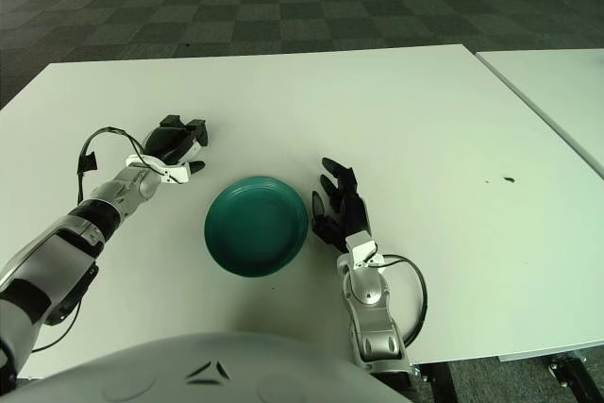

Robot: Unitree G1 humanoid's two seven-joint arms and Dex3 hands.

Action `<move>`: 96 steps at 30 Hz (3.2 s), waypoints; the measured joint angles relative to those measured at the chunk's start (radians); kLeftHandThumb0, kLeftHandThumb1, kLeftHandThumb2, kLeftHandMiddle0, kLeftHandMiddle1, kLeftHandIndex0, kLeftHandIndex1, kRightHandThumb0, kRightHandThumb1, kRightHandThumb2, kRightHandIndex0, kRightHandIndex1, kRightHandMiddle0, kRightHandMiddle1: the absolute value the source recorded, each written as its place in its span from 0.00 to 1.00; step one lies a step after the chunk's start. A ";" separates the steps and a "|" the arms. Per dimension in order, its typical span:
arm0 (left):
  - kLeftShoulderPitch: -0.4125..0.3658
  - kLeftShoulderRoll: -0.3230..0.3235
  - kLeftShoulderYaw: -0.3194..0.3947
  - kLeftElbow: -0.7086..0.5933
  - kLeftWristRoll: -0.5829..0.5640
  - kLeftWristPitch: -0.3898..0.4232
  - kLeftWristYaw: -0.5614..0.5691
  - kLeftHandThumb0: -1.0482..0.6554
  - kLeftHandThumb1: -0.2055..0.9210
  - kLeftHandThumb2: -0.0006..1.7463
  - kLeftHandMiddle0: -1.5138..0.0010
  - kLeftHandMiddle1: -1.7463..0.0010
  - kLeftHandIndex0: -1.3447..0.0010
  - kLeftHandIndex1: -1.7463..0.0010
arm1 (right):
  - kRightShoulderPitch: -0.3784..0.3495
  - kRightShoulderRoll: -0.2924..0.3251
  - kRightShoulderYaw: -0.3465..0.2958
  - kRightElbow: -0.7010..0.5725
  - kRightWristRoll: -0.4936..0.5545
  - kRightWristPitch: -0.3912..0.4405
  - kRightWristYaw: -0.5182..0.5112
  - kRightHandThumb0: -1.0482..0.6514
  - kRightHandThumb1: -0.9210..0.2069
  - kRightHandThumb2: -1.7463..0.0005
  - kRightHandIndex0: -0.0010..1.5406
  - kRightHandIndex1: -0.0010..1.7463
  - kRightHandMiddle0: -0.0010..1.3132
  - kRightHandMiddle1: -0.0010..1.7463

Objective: Put the charger into the plate.

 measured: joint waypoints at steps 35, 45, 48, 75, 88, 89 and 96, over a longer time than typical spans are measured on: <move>0.320 0.123 0.193 -0.875 -0.007 0.088 -0.104 0.36 0.57 0.67 0.30 0.00 0.62 0.00 | -0.007 0.024 0.010 0.013 -0.005 -0.010 -0.013 0.24 0.00 0.58 0.29 0.01 0.00 0.40; 0.367 0.113 0.215 -1.054 0.018 0.088 -0.143 0.36 0.55 0.68 0.28 0.00 0.61 0.00 | -0.017 0.029 0.011 0.030 -0.006 -0.023 -0.019 0.25 0.00 0.59 0.29 0.01 0.00 0.42; 0.383 0.103 0.218 -1.106 0.012 0.088 -0.172 0.35 0.52 0.70 0.26 0.00 0.59 0.00 | -0.023 0.033 0.011 0.043 -0.006 -0.035 -0.025 0.26 0.00 0.59 0.30 0.01 0.00 0.43; 0.575 -0.068 0.100 -1.507 -0.141 0.144 -0.603 0.34 0.46 0.75 0.27 0.00 0.55 0.00 | -0.028 0.039 0.032 0.117 -0.056 -0.154 -0.081 0.23 0.00 0.60 0.35 0.04 0.00 0.48; 0.600 -0.059 0.051 -1.559 -0.134 0.119 -0.703 0.34 0.46 0.75 0.28 0.00 0.55 0.00 | -0.029 0.047 0.028 0.061 -0.030 -0.054 -0.054 0.18 0.00 0.60 0.32 0.02 0.00 0.44; 0.600 -0.058 0.050 -1.560 -0.130 0.113 -0.705 0.34 0.46 0.75 0.28 0.00 0.55 0.00 | -0.027 0.047 0.030 0.057 -0.030 -0.051 -0.054 0.18 0.00 0.59 0.32 0.02 0.00 0.44; 0.597 -0.056 0.037 -1.547 -0.121 0.085 -0.723 0.34 0.47 0.74 0.29 0.00 0.56 0.00 | -0.019 0.051 0.033 0.037 -0.031 -0.040 -0.054 0.14 0.00 0.58 0.33 0.02 0.00 0.47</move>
